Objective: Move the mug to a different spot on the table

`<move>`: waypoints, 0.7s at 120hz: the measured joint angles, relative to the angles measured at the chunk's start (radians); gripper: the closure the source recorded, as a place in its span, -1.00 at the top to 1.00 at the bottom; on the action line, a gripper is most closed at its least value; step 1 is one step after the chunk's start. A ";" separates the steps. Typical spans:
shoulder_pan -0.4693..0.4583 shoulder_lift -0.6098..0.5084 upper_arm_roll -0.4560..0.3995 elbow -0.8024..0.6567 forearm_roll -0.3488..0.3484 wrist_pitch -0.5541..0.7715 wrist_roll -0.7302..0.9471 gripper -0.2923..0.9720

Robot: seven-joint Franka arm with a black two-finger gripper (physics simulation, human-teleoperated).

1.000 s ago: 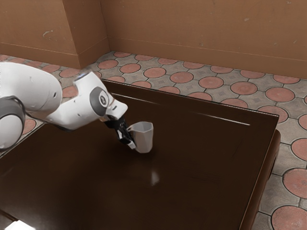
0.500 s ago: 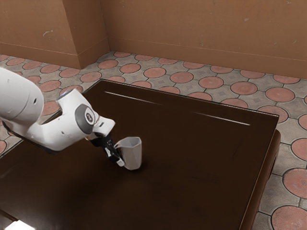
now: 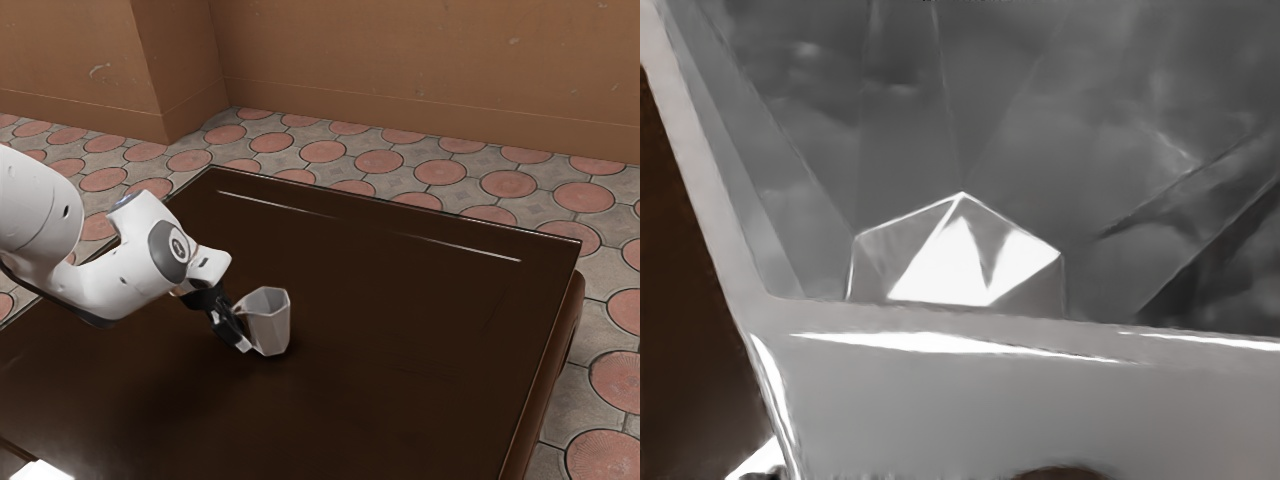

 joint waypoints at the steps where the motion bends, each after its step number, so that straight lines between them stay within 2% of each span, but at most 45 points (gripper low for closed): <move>1: 0.000 0.000 0.000 0.000 0.000 0.000 0.000 0.20; 26: -0.002 -0.013 -0.008 -0.016 -0.001 -0.005 0.000 0.41; 50: -0.003 -0.081 -0.004 -0.131 -0.013 -0.003 -0.003 0.49; 56: -0.009 -0.131 0.039 -0.194 -0.015 -0.004 -0.004 0.50; 62: -0.027 -0.212 0.134 -0.279 0.002 -0.008 -0.005 0.51; 64: -0.032 -0.238 0.173 -0.297 0.033 -0.012 -0.009 0.51; 67: -0.038 -0.285 0.233 -0.263 0.150 -0.043 -0.031 0.51; 72: 0.003 -0.338 0.266 -0.058 0.361 -0.161 -0.088 0.52; 78: 0.048 -0.356 0.209 0.260 0.541 -0.337 -0.169 0.52; 84: 0.044 -0.326 0.125 0.552 0.655 -0.516 -0.254 0.53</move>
